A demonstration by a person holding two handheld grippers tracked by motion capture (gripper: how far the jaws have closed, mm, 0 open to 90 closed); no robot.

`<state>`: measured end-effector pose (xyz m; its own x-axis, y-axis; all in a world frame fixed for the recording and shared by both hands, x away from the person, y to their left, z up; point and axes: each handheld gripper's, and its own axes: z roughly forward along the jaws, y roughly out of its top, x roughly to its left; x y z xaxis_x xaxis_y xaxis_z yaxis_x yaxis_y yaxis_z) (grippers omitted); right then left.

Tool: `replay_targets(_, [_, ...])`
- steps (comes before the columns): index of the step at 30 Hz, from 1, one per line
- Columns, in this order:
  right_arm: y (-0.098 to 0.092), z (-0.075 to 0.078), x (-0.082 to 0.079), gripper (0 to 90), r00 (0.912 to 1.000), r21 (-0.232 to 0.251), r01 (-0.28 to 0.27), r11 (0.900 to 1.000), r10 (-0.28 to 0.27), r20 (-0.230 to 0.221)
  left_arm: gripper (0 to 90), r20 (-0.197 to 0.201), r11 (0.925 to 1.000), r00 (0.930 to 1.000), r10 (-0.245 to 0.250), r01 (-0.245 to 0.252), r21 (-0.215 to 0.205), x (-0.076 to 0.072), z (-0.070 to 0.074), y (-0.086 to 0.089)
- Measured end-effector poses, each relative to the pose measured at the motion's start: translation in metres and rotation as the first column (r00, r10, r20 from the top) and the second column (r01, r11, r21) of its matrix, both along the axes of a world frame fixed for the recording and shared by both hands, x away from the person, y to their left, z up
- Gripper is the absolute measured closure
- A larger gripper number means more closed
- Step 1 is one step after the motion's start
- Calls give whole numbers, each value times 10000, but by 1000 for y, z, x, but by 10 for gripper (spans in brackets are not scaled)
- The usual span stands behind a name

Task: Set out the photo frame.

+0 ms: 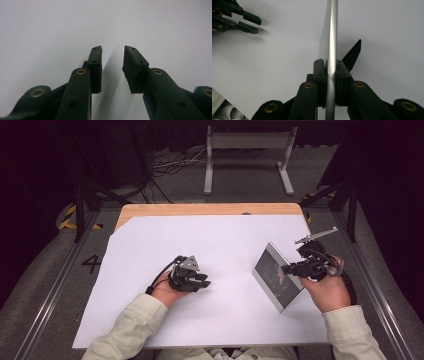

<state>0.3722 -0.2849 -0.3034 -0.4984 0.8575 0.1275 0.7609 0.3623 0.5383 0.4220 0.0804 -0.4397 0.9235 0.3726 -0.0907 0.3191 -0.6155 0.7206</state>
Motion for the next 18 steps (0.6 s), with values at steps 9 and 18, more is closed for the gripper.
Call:
replay_targets(9, [3, 3, 0, 840, 9998, -93, -208, 9997, 208, 14, 687, -34, 10000, 10000, 70, -70, -32, 0, 1, 2])
replay_targets(18, [7, 7, 2, 840, 9987, -208, -497, 9985, 498, 59, 681, -39, 9996, 9996, 280, -280, -105, 0, 1, 10])
